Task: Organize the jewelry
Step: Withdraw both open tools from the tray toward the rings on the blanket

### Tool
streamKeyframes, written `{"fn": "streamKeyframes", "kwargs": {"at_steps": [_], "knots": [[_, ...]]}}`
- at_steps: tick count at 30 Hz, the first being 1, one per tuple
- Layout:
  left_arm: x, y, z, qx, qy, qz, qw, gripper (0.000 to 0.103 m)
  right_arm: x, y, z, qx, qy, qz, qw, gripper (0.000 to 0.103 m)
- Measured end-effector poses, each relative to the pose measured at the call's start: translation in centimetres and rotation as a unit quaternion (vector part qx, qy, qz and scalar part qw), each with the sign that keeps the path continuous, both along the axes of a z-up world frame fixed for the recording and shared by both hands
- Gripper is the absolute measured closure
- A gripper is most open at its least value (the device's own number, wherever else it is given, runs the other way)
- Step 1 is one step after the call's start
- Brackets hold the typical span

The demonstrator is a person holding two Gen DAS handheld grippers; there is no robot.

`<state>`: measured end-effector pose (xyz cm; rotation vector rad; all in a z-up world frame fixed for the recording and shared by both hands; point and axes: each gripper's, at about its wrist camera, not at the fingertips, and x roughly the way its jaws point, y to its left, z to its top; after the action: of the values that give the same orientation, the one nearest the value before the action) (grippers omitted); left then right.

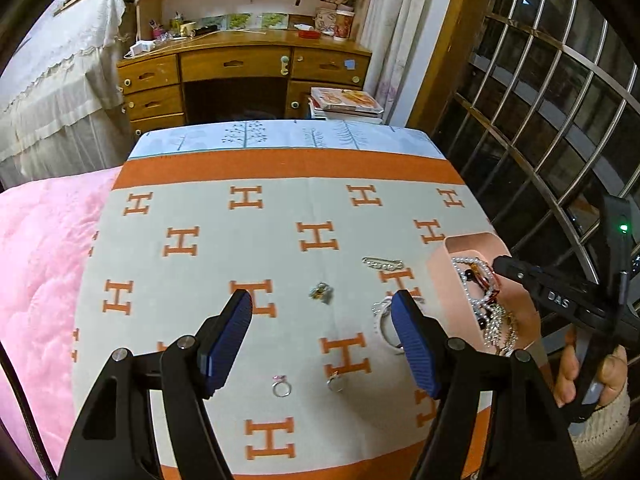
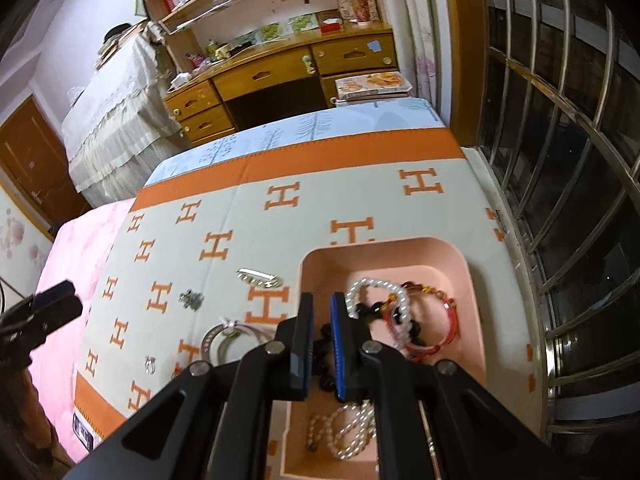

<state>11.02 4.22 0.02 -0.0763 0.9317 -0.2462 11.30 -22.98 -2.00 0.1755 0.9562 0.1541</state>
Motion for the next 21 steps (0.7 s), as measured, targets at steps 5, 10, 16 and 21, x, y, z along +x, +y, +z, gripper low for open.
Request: {"fn": "streamKeyframes", "kwargs": {"at_steps": [5,10,16,21], "knots": [[-0.4,0.7,-0.5,0.008,0.003,0.002,1.0,0.032,-1.3,1.7,0.8,-0.004,-0.008,0.024,1.0,0.094],[-0.6,1.4,-1.0,0.016,0.003,0.008,0.9998,0.032,-1.8,3.7,1.0,-0.009,-0.005,0.054,0.998,0.094],[-0.9,2.5,-2.7,0.032,0.018,0.015,0.9992,0.032,-2.6,7.2,0.4,-0.006,0.008,0.101,0.995,0.094],[-1.2,3.1,-5.6,0.048,0.041,0.019,0.9978,0.032,-3.6,10.7,-1.2,0.012,0.026,0.148,0.989,0.094]]}}
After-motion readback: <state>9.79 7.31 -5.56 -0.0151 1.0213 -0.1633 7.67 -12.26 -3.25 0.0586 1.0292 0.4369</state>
